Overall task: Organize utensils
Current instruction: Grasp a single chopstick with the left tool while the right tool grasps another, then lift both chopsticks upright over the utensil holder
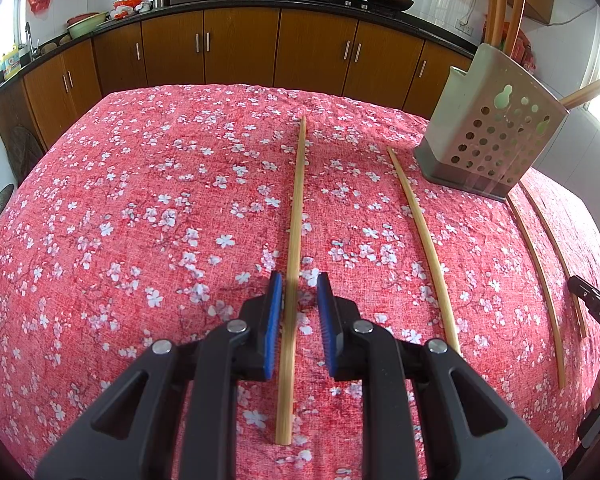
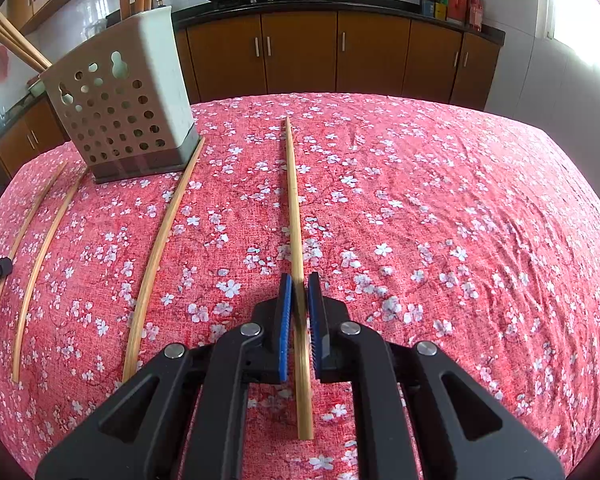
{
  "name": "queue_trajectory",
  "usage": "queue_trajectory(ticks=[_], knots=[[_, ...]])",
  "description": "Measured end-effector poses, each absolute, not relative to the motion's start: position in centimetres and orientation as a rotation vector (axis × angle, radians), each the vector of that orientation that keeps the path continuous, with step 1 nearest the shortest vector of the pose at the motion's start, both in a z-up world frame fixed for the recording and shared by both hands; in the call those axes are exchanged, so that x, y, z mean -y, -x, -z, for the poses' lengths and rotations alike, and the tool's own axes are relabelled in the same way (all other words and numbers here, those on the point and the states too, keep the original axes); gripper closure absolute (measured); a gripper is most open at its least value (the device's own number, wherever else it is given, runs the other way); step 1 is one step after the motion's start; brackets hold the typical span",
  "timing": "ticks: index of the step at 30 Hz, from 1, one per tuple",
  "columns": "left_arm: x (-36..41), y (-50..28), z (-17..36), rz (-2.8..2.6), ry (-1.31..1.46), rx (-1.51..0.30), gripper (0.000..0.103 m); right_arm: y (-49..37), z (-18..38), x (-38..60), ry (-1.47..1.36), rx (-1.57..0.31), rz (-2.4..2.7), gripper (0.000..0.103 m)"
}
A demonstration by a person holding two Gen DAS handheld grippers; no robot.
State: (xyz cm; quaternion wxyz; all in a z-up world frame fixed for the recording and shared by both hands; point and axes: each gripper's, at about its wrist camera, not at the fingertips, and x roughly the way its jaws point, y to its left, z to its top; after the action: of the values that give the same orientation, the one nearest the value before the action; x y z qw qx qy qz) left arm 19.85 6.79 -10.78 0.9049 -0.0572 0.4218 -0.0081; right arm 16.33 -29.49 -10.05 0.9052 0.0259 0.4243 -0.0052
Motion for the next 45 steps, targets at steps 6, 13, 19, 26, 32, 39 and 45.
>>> queue_trajectory(ticks=[6, 13, 19, 26, 32, 39, 45], knots=[[-6.7, -19.8, 10.7, 0.017, 0.122, -0.871, 0.083, -16.4, 10.1, 29.3, -0.054, -0.877, 0.015, 0.092], [-6.7, -19.8, 10.7, 0.018, 0.124, -0.871, 0.083, -16.5, 10.2, 29.2, -0.048, -0.878, 0.024, 0.072], [-6.5, -19.8, 10.6, 0.014, 0.111, -0.871, 0.083, -16.5, 10.2, 28.9, -0.054, -0.878, 0.023, 0.072], [-5.8, -18.6, 10.7, 0.021, 0.058, -0.879, 0.083, -16.0, 10.2, 29.2, -0.06, -0.877, 0.021, 0.074], [-6.2, -18.1, 10.8, 0.022, 0.054, -0.881, 0.095, -14.9, 10.2, 28.9, -0.072, -0.876, 0.005, 0.096], [-6.7, -17.5, 9.8, 0.041, 0.071, -0.846, 0.095, -13.5, 9.3, 29.2, -0.109, -0.827, -0.011, 0.096], [-7.0, -16.4, 5.6, 0.055, 0.103, -0.717, 0.095, -11.8, 5.2, 30.7, -0.143, -0.681, -0.018, 0.096]])
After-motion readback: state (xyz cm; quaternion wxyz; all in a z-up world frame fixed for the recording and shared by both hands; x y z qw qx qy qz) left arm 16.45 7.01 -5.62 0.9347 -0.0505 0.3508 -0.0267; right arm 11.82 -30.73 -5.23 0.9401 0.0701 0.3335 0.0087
